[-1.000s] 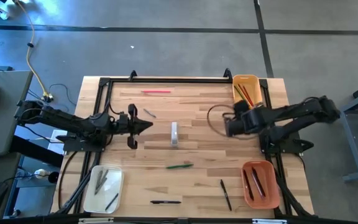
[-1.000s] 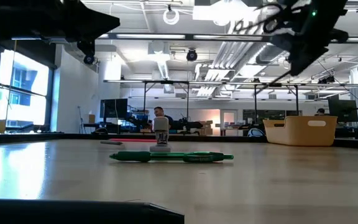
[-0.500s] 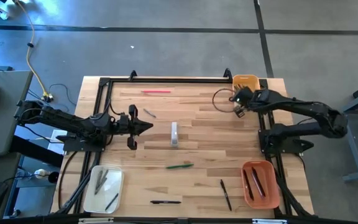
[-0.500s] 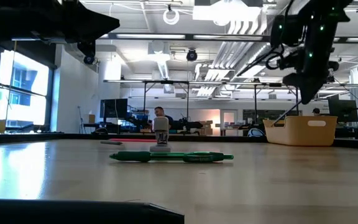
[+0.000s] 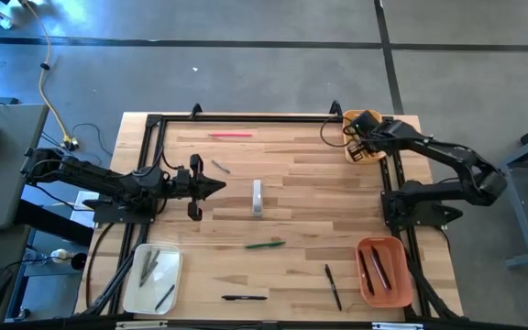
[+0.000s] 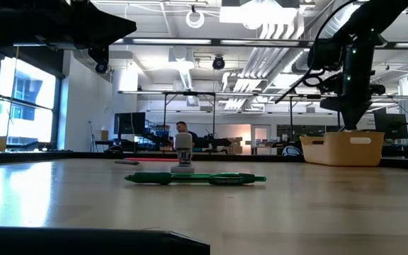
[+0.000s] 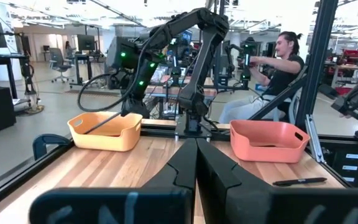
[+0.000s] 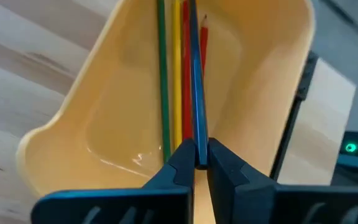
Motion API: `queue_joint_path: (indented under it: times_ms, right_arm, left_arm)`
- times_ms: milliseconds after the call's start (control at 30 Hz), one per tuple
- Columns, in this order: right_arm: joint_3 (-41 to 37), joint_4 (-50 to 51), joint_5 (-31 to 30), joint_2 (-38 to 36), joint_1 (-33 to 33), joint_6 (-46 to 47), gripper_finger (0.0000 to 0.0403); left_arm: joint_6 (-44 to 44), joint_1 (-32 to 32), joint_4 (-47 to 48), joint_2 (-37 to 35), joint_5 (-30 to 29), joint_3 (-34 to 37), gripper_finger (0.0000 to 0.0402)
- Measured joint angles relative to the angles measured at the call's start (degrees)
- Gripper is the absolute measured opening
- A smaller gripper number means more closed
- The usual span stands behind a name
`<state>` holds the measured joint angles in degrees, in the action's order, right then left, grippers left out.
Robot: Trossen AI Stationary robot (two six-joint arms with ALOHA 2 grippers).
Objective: Sort crayons/erasers/pens/pencils in bins
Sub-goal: Put the blue pencil into the yellow bin, then put the black pen into the orange bin
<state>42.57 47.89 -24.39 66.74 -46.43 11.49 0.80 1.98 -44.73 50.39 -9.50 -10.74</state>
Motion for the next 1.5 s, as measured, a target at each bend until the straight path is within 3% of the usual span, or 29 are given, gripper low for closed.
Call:
queue_joint_path:
  times_ms: [167, 500, 700, 833, 967, 1100, 1267, 1500]
  right_arm:
    - [0.0, 1.0, 0.9, 1.2, -0.3, 1.2, 0.0023]
    - [0.5, 5.7, 0.9, 0.4, 0.6, 6.4, 0.0138]
    - [5.7, 10.7, 0.9, -4.4, 5.8, 11.3, 0.0131]
    - [6.0, 6.4, 2.4, -9.3, 14.4, 18.0, 0.0077]
    - [0.6, -4.4, 2.0, -11.9, 26.2, 26.2, 0.0010]
    - [-5.4, -18.3, -1.4, -10.5, 39.1, 34.9, 0.0018]
    - [-4.9, -22.1, -7.4, -2.1, 53.7, 46.4, 0.0003]
    - [6.2, -18.1, -7.9, 15.2, 67.3, 61.1, 0.0000]
  left_arm:
    - [0.0, 0.0, 0.0, 0.0, 0.0, 0.0, 0.0000]
    - [0.0, 0.0, 0.2, 0.0, 0.0, 0.0, 0.0000]
    - [0.0, 0.0, 0.4, 0.0, -0.1, 0.0, 0.0000]
    - [0.0, 0.0, 0.4, 0.0, -0.1, 0.0, 0.0000]
    - [0.0, 0.0, 0.7, 0.0, -0.1, 0.0, 0.0000]
    - [0.0, 0.0, 1.1, 0.0, -0.2, 0.0, 0.0000]
    - [0.0, 0.0, 1.5, 0.0, -0.9, 0.0, 0.0000]
    - [0.0, 0.0, 1.7, 0.0, -1.5, 0.0, 0.0000]
